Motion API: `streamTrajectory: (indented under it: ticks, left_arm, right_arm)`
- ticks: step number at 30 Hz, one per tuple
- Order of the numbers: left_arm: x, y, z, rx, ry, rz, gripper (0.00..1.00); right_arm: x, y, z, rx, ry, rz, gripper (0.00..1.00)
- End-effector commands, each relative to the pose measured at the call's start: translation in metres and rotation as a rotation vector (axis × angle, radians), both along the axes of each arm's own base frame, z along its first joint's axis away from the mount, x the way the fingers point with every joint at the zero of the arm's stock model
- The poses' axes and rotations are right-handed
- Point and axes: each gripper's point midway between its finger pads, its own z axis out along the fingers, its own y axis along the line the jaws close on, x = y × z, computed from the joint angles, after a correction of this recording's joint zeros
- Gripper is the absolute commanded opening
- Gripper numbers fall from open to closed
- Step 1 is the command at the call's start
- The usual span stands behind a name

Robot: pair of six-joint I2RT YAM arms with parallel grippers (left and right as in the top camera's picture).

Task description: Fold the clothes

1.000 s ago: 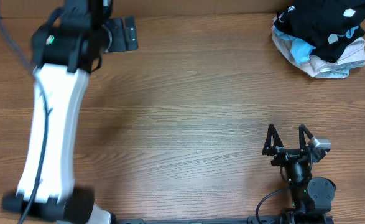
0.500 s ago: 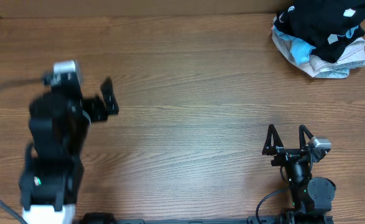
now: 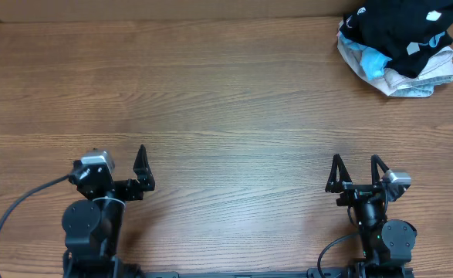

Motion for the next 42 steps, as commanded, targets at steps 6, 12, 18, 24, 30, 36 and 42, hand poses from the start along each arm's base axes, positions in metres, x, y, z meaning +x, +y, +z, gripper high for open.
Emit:
streamTrajectory:
  ticks: [6, 12, 18, 24, 30, 36, 42]
  left_arm:
    - [-0.007, 0.006, -0.019, 0.021, -0.069, 0.024, 1.00]
    - [-0.010, 0.009, -0.029, 0.025, -0.102, 0.043, 1.00]
    - [-0.006, 0.009, -0.042, 0.007, -0.133, 0.043, 1.00]
    - [-0.006, 0.009, -0.053, 0.001, -0.138, 0.045, 1.00]
    - [-0.010, 0.009, -0.060, 0.001, -0.142, 0.047, 1.00]
    - [-0.011, 0.010, -0.062, 0.002, -0.134, 0.047, 1.00]
    - [-0.011, 0.008, -0.063, 0.001, -0.132, 0.038, 1.00]
  right_arm:
    - [0.000, -0.002, -0.001, -0.007, -0.007, -0.012, 1.00]
    - [0.000, -0.002, -0.001, -0.007, -0.007, -0.012, 1.00]
    - [0.000, -0.002, -0.001, -0.007, -0.007, -0.012, 1.00]
    - [0.000, -0.002, -0.001, -0.007, -0.007, -0.012, 1.00]
    - [0.000, -0.002, -0.001, -0.007, -0.007, -0.012, 1.00]
    - [0.000, -0.002, -0.001, -0.007, -0.007, -0.012, 1.00]
    - [0.000, -0.002, -0.001, -0.007, -0.007, -0.012, 1.00]
